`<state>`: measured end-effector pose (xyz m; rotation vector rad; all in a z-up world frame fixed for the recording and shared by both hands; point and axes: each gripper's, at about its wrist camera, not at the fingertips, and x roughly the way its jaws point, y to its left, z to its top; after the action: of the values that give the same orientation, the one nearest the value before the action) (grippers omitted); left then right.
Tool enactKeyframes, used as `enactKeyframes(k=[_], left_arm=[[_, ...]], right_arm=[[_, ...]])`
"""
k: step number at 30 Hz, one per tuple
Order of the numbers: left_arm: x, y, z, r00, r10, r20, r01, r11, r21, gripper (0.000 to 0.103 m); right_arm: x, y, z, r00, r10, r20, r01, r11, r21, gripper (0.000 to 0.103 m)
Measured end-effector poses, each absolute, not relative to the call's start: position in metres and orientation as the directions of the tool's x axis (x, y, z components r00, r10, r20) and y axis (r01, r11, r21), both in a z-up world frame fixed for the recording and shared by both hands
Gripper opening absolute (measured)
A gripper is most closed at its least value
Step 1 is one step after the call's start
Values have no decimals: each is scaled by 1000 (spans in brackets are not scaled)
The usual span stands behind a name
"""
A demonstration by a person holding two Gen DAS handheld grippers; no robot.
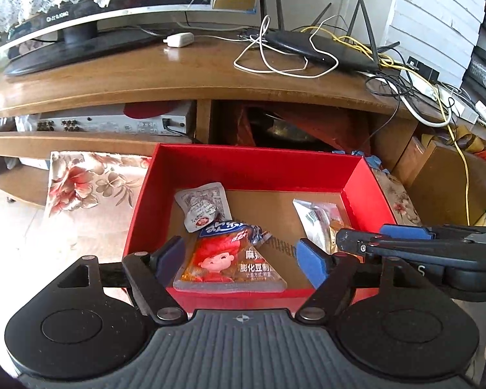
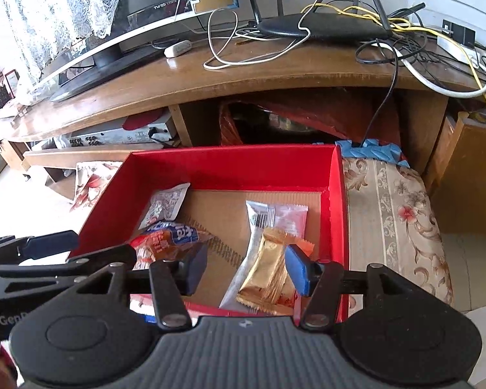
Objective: Organize snacks
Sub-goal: 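Withdraw both grippers from the box back toward the snack pile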
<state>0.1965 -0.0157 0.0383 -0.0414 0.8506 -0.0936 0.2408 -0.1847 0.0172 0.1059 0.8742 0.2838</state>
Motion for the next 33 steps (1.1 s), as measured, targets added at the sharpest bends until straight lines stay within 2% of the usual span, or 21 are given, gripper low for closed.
enactKeyframes(k=[16, 33], left_arm=[[154, -4, 35, 633, -95, -769, 75, 995, -62, 83], [114, 13, 6, 528, -87, -845, 45, 996, -74, 84]], right_arm=[[196, -176, 14, 569, 310, -762, -233, 949, 212, 57], [150, -170, -7, 486, 319, -814, -249, 943, 221, 57]])
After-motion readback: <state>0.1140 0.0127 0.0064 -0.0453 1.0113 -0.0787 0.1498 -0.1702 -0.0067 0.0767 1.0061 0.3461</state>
